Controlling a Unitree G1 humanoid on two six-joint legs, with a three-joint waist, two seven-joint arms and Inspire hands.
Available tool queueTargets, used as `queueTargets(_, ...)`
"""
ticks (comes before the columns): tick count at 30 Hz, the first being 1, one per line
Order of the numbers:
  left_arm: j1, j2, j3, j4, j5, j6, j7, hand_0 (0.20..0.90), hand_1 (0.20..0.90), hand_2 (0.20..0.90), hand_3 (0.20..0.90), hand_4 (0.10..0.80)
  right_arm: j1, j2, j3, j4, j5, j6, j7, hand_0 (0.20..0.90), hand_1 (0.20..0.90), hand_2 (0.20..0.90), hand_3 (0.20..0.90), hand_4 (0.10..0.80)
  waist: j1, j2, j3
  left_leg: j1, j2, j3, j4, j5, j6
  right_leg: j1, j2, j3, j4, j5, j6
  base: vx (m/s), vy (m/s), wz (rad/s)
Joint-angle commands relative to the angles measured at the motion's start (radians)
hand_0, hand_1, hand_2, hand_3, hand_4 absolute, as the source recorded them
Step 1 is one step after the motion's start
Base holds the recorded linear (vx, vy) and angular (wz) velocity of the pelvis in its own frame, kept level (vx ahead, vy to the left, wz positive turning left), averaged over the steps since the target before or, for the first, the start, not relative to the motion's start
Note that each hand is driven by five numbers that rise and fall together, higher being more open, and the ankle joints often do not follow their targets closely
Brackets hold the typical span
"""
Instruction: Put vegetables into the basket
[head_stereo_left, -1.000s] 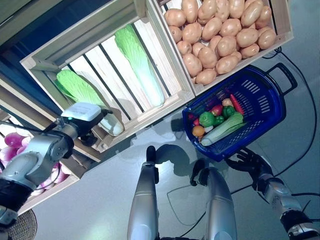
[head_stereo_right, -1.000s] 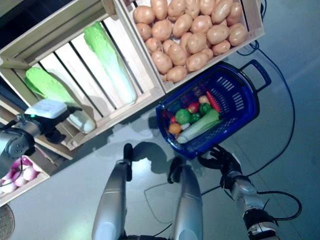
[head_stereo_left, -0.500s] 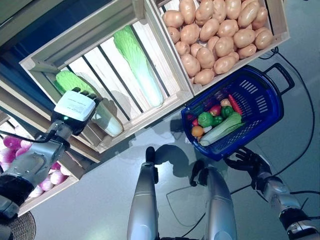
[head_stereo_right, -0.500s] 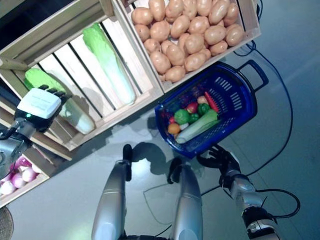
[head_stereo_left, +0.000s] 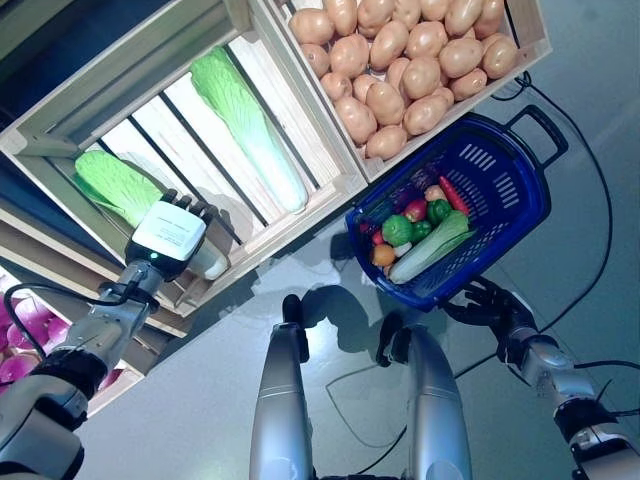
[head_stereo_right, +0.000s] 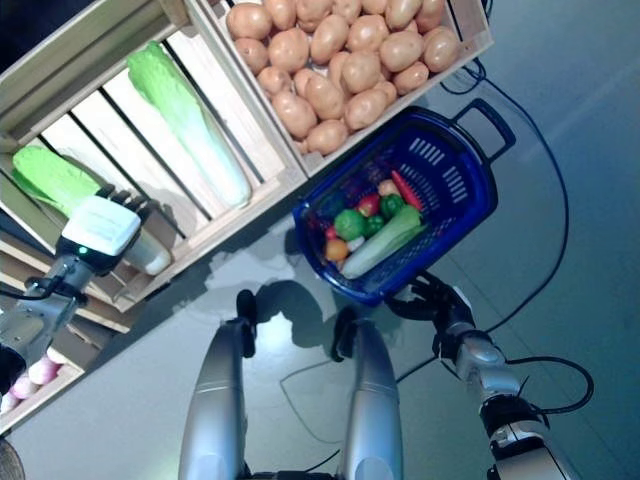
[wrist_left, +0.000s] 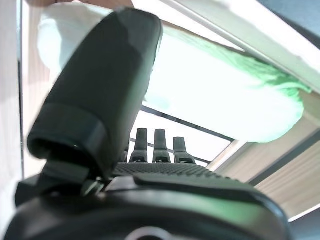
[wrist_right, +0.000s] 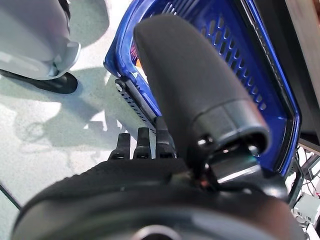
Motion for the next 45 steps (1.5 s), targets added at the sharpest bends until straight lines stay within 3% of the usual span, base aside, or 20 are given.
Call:
queueTargets(1, -0.066, 0.047, 0.034, 0.034, -0.014, 0.004, 0.084, 0.900, 0.900, 0.900, 0.900, 0.800, -0.005, -0.077, -0.017, -0.055, 0.004, -0.009, -0.007, 0.900, 0.900, 0.900, 0.900, 0.800, -0.014, -0.029, -0.001, -0.043, -0.009, 0.028, 0.084, -0.083, 0.058, 0.026, -0.040, 0.011, -0.073, 0.092, 0.024, -0.059, 0.024, 0.01)
queueTargets(8, -0.116, 0.034, -0.012, 0.089, -0.048, 0.013, 0.015, 0.900, 0.900, 0.900, 0.900, 0.800, -0.019, -0.101, -0.018, -0.077, 0.031, -0.006, -0.011, 0.900, 0.900, 0.900, 0.900, 0.800, -0.015, -0.046, -0.001, -0.093, -0.010, 0.016, 0.098, -0.085, 0.064, -0.026, -0.042, 0.007, -0.048, 0.091, 0.024, -0.060, 0.018, 0.02)
queueTargets(23, -0.115, -0.004, -0.021, 0.157, -0.062, 0.081, 0.070, 0.900, 0.900, 0.900, 0.900, 0.800, -0.046, -0.089, -0.009, -0.077, 0.064, -0.026, -0.022, 0.900, 0.900, 0.900, 0.900, 0.800, 0.009, -0.079, -0.001, -0.137, -0.023, -0.008, 0.130, -0.110, 0.077, -0.056, -0.032, -0.001, -0.029, 0.089, 0.025, -0.020, -0.005, 0.00)
queueTargets(24, -0.116, -0.004, -0.024, 0.154, -0.062, 0.081, 0.072, 0.573, 0.573, 0.573, 0.573, 0.582, -0.049, -0.089, -0.007, -0.076, 0.065, -0.025, -0.023, 0.900, 0.900, 0.900, 0.900, 0.800, 0.009, -0.079, -0.001, -0.139, -0.024, -0.008, 0.132, -0.111, 0.078, -0.057, -0.031, -0.001, -0.027, 0.088, 0.025, 0.000, 0.000, 0.00)
queueTargets(25, -0.118, -0.005, -0.024, 0.153, -0.063, 0.075, 0.085, 0.300, 0.300, 0.300, 0.300, 0.400, -0.052, -0.088, -0.005, -0.075, 0.063, -0.027, -0.024, 0.900, 0.900, 0.900, 0.900, 0.800, 0.010, -0.080, -0.001, -0.139, -0.024, -0.008, 0.130, -0.111, 0.078, -0.056, -0.031, -0.002, -0.030, 0.089, 0.024, 0.000, 0.000, 0.00)
queueTargets(38, -0.123, -0.011, -0.003, 0.150, -0.119, 0.061, 0.212, 0.300, 0.300, 0.300, 0.300, 0.400, -0.032, -0.059, 0.007, -0.090, 0.033, -0.002, -0.014, 0.900, 0.900, 0.900, 0.900, 0.800, 0.008, -0.086, -0.001, -0.085, -0.026, -0.001, 0.102, -0.107, 0.072, -0.004, -0.024, -0.007, -0.056, 0.089, 0.023, 0.000, 0.000, 0.00)
queueTargets(45, -0.087, -0.011, 0.072, 0.035, -0.256, -0.024, 0.355, 0.300, 0.300, 0.300, 0.300, 0.400, 0.035, 0.015, 0.037, -0.114, -0.006, 0.001, 0.017, 0.900, 0.900, 0.900, 0.900, 0.800, 0.013, -0.082, -0.001, 0.098, -0.043, 0.019, -0.036, -0.065, 0.052, 0.187, -0.006, -0.002, -0.217, 0.122, 0.028, 0.040, 0.002, 0.01)
